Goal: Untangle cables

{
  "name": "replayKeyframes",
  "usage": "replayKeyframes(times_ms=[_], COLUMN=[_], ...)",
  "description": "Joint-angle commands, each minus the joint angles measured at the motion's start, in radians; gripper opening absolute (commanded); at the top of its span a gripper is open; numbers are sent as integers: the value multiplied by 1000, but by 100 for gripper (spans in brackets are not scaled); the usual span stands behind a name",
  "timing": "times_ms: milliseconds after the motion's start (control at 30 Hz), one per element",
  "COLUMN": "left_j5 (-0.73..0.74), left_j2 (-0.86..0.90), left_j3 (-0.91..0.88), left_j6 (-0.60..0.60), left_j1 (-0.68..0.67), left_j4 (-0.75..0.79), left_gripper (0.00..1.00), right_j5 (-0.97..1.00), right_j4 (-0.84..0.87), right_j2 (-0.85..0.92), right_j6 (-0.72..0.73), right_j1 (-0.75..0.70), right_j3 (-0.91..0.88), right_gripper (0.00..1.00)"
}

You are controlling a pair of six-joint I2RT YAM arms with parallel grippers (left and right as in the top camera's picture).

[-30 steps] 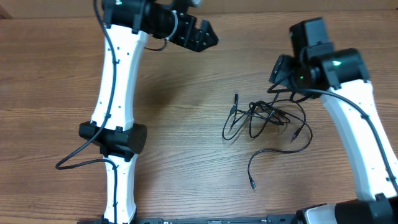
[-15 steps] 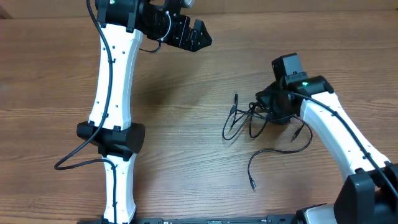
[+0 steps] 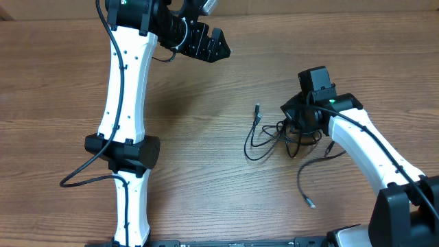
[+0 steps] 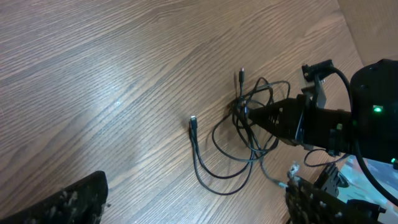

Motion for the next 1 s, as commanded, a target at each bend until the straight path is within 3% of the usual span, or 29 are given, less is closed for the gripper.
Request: replayKeyframes(times_ms=[0,67,200,500,867,933,967], left_j5=[2,22,105,147,280,292,304], left_j2=[-11,-11,-11,-11,-11,-11,-11], left_j3=[-3,-3,-3,-47,-253,-294,-304], left_j6=[35,84,174,192,148,81,52], left_j1=[-21,-39,-85,-189,-230,-237,-239], left_j4=[1,5,23,151,356,416,438], left_gripper=[94,99,100,100,100,93,82], right_j5=[29,29,34,56,59,60,60], right_j4=[-8,-42,-148,-330,-412,-415,-415], right_j2=[-80,-124,-196,-255,-255,-255,-255], right_j6=[-193,-272,-404,-535,-550,-551,-556], right_j1=[10,10,9,9,9,9,9], right_j3=[95,164,323,628,702,702,702], right_gripper=[4,4,4,4,4,4,4])
